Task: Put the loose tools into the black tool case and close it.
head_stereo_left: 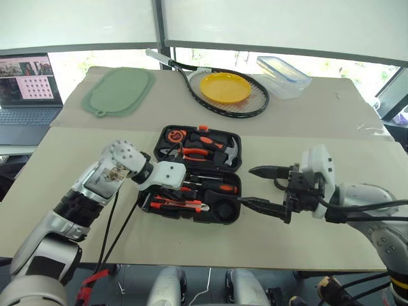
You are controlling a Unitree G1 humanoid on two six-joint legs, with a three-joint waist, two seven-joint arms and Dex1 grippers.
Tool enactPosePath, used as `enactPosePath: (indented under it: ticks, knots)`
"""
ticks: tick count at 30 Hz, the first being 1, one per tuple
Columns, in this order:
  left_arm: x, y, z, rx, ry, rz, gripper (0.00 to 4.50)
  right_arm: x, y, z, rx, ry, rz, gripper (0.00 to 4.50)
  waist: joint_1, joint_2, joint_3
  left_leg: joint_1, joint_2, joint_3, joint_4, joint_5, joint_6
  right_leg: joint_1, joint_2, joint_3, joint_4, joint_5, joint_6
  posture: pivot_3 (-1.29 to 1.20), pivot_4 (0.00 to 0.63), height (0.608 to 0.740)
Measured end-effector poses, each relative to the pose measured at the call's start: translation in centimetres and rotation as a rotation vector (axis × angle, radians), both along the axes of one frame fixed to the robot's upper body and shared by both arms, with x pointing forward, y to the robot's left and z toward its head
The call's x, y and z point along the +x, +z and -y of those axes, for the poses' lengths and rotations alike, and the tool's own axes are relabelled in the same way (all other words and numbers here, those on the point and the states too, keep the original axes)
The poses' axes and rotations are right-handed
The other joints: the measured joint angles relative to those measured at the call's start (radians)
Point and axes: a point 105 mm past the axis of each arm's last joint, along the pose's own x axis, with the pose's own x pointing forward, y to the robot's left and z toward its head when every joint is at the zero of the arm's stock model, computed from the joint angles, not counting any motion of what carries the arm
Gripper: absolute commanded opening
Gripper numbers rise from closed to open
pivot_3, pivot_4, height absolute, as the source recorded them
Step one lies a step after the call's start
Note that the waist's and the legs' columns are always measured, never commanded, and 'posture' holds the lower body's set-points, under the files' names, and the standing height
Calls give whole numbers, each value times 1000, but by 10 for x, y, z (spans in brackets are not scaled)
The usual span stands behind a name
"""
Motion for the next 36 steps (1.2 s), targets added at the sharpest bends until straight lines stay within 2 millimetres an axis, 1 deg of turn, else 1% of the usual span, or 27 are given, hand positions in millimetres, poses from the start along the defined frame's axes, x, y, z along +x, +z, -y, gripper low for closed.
enactPosePath:
  ticks: [4,6,8,9,10,12,13,14,15,16,17,18,20,23,26,27,29,30,31,32,33,35,36]
  knots:
    - [-2,-1,-2,-28,22,5,44,-1,-6,3,-9,-14,-22,4500,-1,0,0,0,0,0,0,0,0,0,0,0,0,0,0,0,150,738]
    - [-5,0,-3,-57,47,-18,44,-1,-10,9,-35,-39,-24,4500,-2,0,0,0,0,0,0,0,0,0,0,0,0,0,0,0,150,738]
    - [-9,0,-6,-112,97,-61,544,1,-13,22,-66,-96,-27,4500,-4,-1,0,-2,1,0,0,0,0,-2,0,0,0,0,0,0,150,738]
    - [-11,6,-6,-169,129,-86,747,3,-16,34,-83,-145,-37,4500,-4,-1,0,-2,1,0,0,0,0,-2,0,0,0,0,0,0,150,738]
    - [-12,13,-6,-205,146,-91,1160,5,-17,44,-95,-186,-45,4500,-3,-1,0,-2,1,0,0,0,0,-2,0,0,0,0,0,0,150,738]
    - [-10,37,-6,-312,196,-74,1797,7,-19,64,-120,-261,-59,4500,-2,-1,0,-2,1,0,0,0,0,-2,-1,0,0,0,1,0,150,738]
    - [-10,51,-6,-380,223,-63,2165,5,-21,76,-139,-294,-74,4500,-2,-1,0,-2,1,-1,0,0,0,-1,-1,0,0,0,1,0,150,738]
    - [-10,60,-6,-429,241,-60,2601,4,-23,84,-151,-316,-89,4500,-2,-1,0,-2,1,-1,0,0,1,-1,-1,0,0,0,1,0,150,738]
    - [-13,73,-7,-510,270,-91,2960,-1,-25,100,-178,-352,-115,4500,-3,-1,0,-2,1,-1,0,0,1,-1,-1,0,0,0,1,0,150,738]
    - [-18,81,-10,-555,286,-116,3224,-4,-28,113,-203,-382,-144,4500,-4,-1,0,-2,1,-1,0,-1,1,-1,-1,1,-1,0,2,0,150,738]
    - [-26,91,-14,-596,300,-166,3635,-8,-30,135,-239,-436,-179,4500,-6,-1,0,-1,2,-1,0,-1,1,-1,-1,1,-1,0,2,0,150,738]
    - [-32,97,-17,-608,305,-185,4028,-10,-29,147,-255,-466,-193,4500,-7,-1,0,0,1,-1,0,-1,1,0,-1,1,-1,0,2,0,150,738]
    - [-43,103,-16,-606,291,-196,4466,-10,-24,159,-280,-474,-202,4500,-14,-1,0,2,1,1,-1,-1,1,1,0,4,0,0,2,0,150,738]
    - [-54,100,-11,-588,275,-227,4466,-5,-15,166,-288,-463,-194,4500,-17,-2,0,7,0,1,-3,0,0,3,1,5,-1,0,2,0,150,738]
    - [-57,96,-12,-568,303,-226,4466,15,-7,163,-294,-435,-147,4500,-23,-2,1,8,0,1,-4,1,-1,2,1,6,-1,0,1,0,150,738]
    - [-57,96,-12,-563,308,-222,4466,20,-8,161,-298,-426,-143,4500,-24,-2,1,8,0,1,-4,1,-1,2,1,6,-1,0,1,0,150,738]
    - [-58,94,-12,-551,316,-207,4466,41,-10,152,-316,-400,-113,4500,-29,-2,1,7,-1,2,-5,1,-2,1,1,7,-1,0,0,0,150,738]
    - [-58,93,-12,-550,315,-207,4466,44,-11,151,-318,-399,-113,4500,-30,-2,1,7,0,2,-5,1,-2,1,2,7,-1,0,0,0,150,738]
    - [-58,93,-11,-549,311,-203,4466,48,-13,148,-322,-394,-108,4500,-30,-2,1,7,-1,2,-5,1,-2,1,2,7,-1,0,0,0,150,738]
    - [-59,92,-11,-538,316,-198,4466,56,-28,142,-352,-378,-134,4500,-24,-2,1,6,-2,2,-7,1,-2,0,1,6,-1,-1,0,0,150,738]
    - [-59,92,-11,-537,320,-193,4466,67,-33,133,-367,-362,-123,4500,-25,-3,1,6,-2,2,-7,1,-2,-1,1,7,-1,-1,0,0,150,738]
    - [-59,92,-10,-537,322,-184,4466,74,-47,122,-386,-324,-139,4500,-22,-3,1,5,-2,2,-8,1,-2,-1,0,6,-1,-1,0,0,150,738]
    - [-58,92,-10,-538,322,-182,4466,76,-50,118,-387,-315,-140,4500,-21,-2,1,5,-2,2,-8,1,-2,-2,0,6,-1,-1,0,0,150,738]
